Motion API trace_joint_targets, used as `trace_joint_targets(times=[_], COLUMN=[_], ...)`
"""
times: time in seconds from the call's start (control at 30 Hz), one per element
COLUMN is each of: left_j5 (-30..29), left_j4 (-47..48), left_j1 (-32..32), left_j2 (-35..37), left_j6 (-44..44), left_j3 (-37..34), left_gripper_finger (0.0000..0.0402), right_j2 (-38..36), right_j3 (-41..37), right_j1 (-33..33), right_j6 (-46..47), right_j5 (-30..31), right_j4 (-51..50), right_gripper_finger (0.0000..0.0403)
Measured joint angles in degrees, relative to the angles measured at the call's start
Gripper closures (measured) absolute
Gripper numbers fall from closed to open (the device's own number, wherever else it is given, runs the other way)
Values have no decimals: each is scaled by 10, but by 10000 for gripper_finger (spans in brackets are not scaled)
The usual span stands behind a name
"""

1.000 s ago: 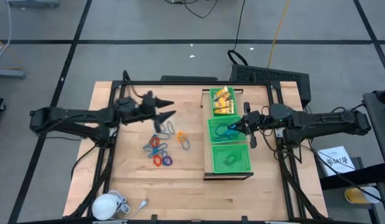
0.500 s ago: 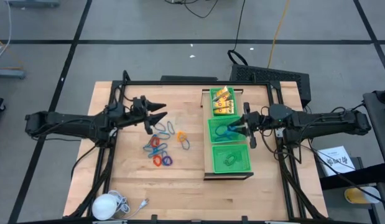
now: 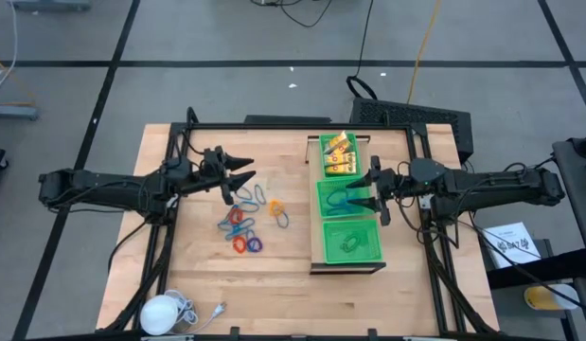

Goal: Pick & Place Office Desk Supplies
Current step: Put the blue rubber band into the middle green bin

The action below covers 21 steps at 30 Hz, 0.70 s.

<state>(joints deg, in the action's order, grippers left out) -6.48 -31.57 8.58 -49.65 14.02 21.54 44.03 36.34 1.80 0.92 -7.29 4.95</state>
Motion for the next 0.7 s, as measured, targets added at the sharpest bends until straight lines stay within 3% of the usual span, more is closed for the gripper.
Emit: trace_joint_targets(times=[0.2,0.53,0.7], left_j5=[4,0,-76], left_j4=[30,216,338], left_j1=[0,0,0], left_j2=[0,0,0], left_j6=[11,85,174], left_j3=[0,0,0], left_gripper_finger=[186,186,186], right_j2=[0,0,0], right_j3=[0,0,0], right_j1=[0,0,0], right_j6=[-1,-1,-15], right_j5=[0,0,0], right_j4=[4,4,4], right_gripper_finger=[217,220,225])
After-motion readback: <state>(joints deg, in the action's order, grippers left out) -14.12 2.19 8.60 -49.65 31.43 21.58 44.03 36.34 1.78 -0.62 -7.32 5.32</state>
